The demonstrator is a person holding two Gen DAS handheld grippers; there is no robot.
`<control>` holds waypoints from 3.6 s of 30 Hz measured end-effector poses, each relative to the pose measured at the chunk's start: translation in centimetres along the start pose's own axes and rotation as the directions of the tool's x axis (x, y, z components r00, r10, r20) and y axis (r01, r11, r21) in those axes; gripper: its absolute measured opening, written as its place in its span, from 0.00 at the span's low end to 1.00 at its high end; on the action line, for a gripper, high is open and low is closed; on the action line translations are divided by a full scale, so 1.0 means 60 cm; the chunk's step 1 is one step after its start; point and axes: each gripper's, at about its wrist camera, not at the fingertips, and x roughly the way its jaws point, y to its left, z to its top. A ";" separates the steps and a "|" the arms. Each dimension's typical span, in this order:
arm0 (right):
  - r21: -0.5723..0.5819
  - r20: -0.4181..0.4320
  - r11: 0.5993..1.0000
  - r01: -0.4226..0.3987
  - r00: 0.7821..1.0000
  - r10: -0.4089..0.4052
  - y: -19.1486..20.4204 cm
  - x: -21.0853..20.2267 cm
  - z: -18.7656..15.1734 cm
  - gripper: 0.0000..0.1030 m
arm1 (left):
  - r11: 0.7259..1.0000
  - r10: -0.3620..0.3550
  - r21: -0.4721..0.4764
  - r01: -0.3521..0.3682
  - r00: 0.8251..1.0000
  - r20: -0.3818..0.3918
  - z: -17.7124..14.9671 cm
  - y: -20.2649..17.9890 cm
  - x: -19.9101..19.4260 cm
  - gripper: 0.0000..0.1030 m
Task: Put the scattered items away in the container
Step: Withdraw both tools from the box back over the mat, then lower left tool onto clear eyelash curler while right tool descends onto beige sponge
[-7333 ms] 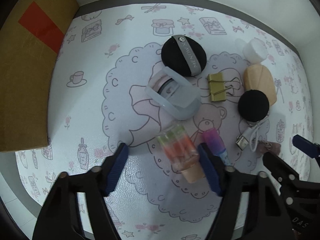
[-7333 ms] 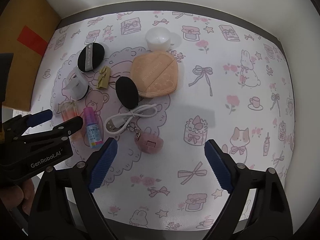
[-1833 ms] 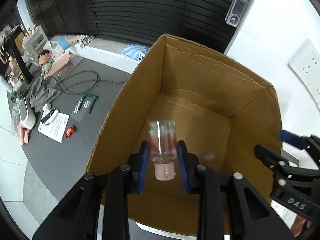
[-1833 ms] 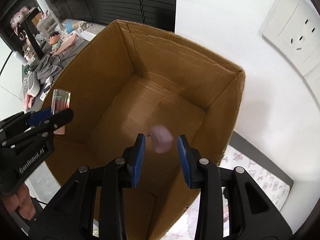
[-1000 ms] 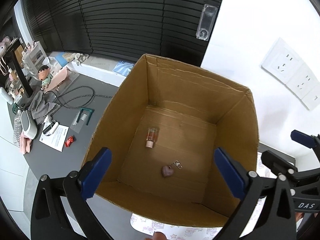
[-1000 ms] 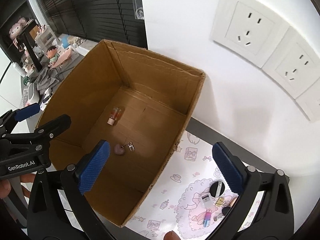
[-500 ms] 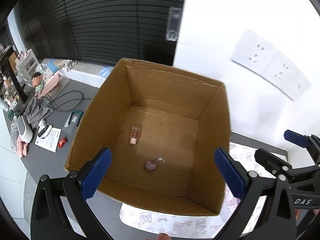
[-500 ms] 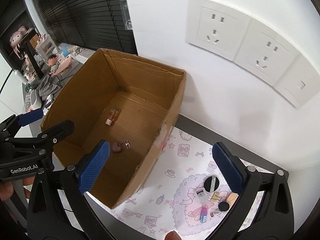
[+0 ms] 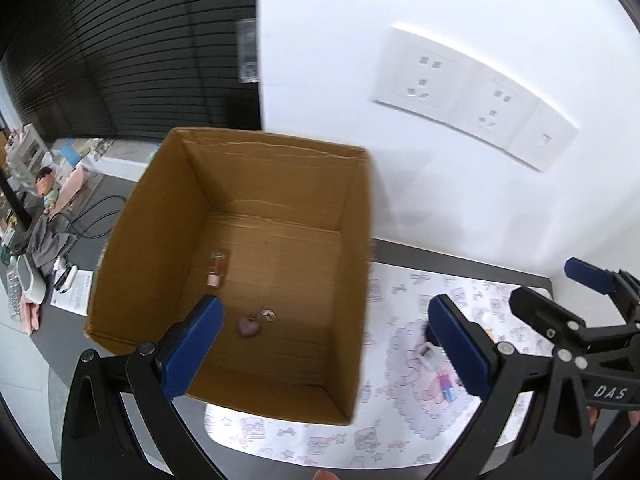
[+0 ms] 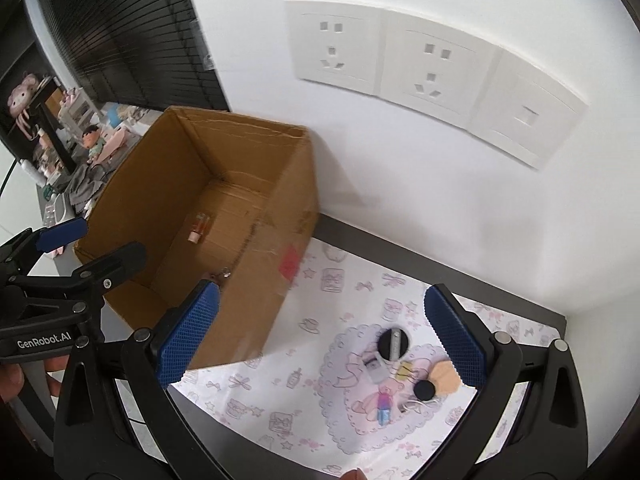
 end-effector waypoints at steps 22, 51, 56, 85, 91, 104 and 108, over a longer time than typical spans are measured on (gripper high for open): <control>0.207 0.002 0.966 0.156 0.987 -0.159 -0.186 -0.080 -0.106 1.00 | 0.991 -0.059 0.113 0.066 0.996 -0.069 -0.024 -0.147 0.018 0.99; 0.317 -0.158 0.932 0.177 0.979 -0.132 -0.312 -0.004 -0.247 1.00 | 0.971 -0.060 0.209 0.119 0.961 -0.269 -0.164 -0.278 0.150 0.99; 0.322 -0.197 0.930 0.175 0.974 -0.115 -0.320 0.024 -0.259 1.00 | 0.972 -0.050 0.206 0.110 0.960 -0.275 -0.168 -0.281 0.177 0.99; 0.290 -0.341 0.952 0.095 0.940 0.011 -0.390 0.224 -0.311 1.00 | 0.984 -0.006 0.158 0.080 0.907 -0.421 -0.229 -0.278 0.369 0.99; 0.266 -0.361 0.961 0.080 0.932 0.022 -0.401 0.260 -0.317 1.00 | 0.981 0.016 0.182 0.068 0.907 -0.420 -0.229 -0.283 0.401 0.99; 0.206 -0.378 0.977 0.046 0.925 0.036 -0.412 0.304 -0.320 1.00 | 0.974 0.029 0.213 0.073 0.898 -0.439 -0.245 -0.302 0.438 0.84; 0.200 -0.380 0.979 0.040 0.924 0.040 -0.417 0.310 -0.317 1.00 | 0.971 0.026 0.226 0.080 0.902 -0.432 -0.249 -0.306 0.436 0.82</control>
